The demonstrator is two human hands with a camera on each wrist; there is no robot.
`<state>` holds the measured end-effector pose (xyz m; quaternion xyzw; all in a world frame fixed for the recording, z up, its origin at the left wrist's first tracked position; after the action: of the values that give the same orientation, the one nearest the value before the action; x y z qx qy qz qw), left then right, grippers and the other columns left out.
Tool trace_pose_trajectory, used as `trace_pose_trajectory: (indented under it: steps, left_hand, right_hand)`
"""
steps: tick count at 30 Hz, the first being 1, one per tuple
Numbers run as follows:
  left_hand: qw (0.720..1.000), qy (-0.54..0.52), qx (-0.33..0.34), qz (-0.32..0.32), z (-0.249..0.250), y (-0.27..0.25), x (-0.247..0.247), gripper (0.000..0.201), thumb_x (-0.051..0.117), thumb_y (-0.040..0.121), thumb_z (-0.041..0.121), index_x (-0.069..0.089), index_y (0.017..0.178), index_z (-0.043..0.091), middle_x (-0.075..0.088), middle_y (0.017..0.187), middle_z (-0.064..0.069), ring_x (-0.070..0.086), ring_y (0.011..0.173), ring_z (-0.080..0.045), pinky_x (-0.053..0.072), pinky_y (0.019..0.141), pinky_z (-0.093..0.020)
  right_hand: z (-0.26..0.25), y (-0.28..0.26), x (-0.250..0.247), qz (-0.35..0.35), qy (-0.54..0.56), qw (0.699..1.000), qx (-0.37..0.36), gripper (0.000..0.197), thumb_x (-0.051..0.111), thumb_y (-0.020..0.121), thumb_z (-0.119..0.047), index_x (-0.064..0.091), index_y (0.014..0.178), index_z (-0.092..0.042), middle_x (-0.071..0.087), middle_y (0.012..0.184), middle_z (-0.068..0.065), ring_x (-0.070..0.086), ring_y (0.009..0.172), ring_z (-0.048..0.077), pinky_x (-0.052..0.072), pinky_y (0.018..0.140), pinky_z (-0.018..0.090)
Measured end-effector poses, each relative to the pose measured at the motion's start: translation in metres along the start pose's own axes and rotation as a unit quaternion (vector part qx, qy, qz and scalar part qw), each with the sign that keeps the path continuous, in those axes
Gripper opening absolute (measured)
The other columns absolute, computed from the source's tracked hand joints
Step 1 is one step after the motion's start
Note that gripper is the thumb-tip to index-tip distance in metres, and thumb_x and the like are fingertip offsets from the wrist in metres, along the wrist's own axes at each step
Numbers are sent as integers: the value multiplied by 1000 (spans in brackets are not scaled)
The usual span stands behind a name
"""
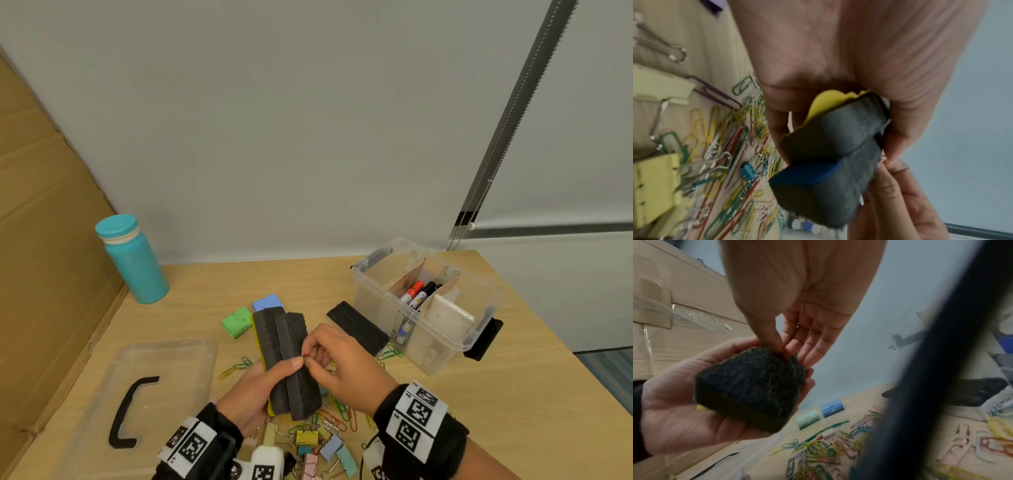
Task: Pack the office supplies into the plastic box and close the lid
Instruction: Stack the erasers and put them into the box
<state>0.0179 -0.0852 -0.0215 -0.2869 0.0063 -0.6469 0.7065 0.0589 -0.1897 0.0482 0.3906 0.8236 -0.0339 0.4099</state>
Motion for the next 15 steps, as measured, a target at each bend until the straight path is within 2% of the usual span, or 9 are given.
trace_pose_trajectory:
  steps: [2, 4, 5, 8, 10, 13, 15]
  left_hand:
    - [1000, 13, 8, 0, -1, 0, -4, 47, 74, 75, 21, 60, 118, 7, 73, 102, -13, 71, 89, -24, 58, 66, -32]
    - [1000, 0, 11, 17, 1, 1, -12, 47, 68, 75, 25, 59, 119, 9, 73, 104, -11, 70, 93, -24, 57, 76, -36]
    - [999, -11, 14, 29, 1, 1, -19, 50, 71, 74, 29, 59, 119, 10, 73, 105, -11, 69, 95, -25, 56, 81, -38]
    - [998, -31, 27, 52, 6, 2, -38, 78, 87, 53, 43, 60, 119, 12, 71, 111, -12, 66, 105, -28, 53, 88, -42]
    - [997, -32, 31, 56, 7, 2, -47, 90, 91, 36, 48, 61, 115, 14, 72, 109, -9, 65, 106, -26, 53, 86, -40]
    - [998, -34, 33, 51, 6, 2, -55, 98, 93, 21, 50, 63, 108, 17, 73, 105, -5, 66, 102, -22, 53, 81, -35]
    - [998, -26, 29, 53, 3, 3, -58, 103, 93, 16, 51, 63, 109, 18, 73, 106, -6, 66, 103, -23, 52, 80, -35]
  right_hand:
    - [6, -3, 5, -24, -26, 999, 14, 8, 54, 91, -20, 54, 95, -26, 46, 91, -18, 48, 79, -2, 41, 72, 11]
    - [20, -11, 11, -60, -72, 995, 38, 8, 53, 91, -19, 54, 97, -24, 48, 94, -16, 47, 80, -1, 43, 74, 17]
    - [28, -17, 14, -89, -96, 990, 56, 8, 52, 91, -18, 56, 98, -22, 50, 96, -13, 49, 82, 2, 45, 76, 21]
    - [60, -33, 19, -182, -171, 959, 136, 14, 49, 91, -15, 59, 99, -18, 55, 104, -4, 54, 92, 15, 49, 82, 32]
    - [79, -31, 10, -174, -216, 944, 179, 20, 47, 91, -14, 59, 107, -20, 54, 112, -1, 53, 102, 19, 50, 85, 35]
    - [101, -12, -10, -96, -279, 934, 200, 31, 46, 94, -13, 50, 124, -20, 47, 122, 1, 48, 113, 20, 49, 89, 34]
    - [117, -2, -15, -73, -308, 921, 227, 39, 46, 94, -15, 42, 133, -16, 44, 128, 4, 44, 118, 22, 46, 94, 33]
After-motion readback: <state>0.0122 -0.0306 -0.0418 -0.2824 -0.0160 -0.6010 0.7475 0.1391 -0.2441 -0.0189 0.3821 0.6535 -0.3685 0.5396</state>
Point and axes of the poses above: each hand's wrist, its own y-axis towards the middle knuckle, its own x-axis out of the palm, z = x × y, the point moved 8 cm from there along y, towards the middle knuckle
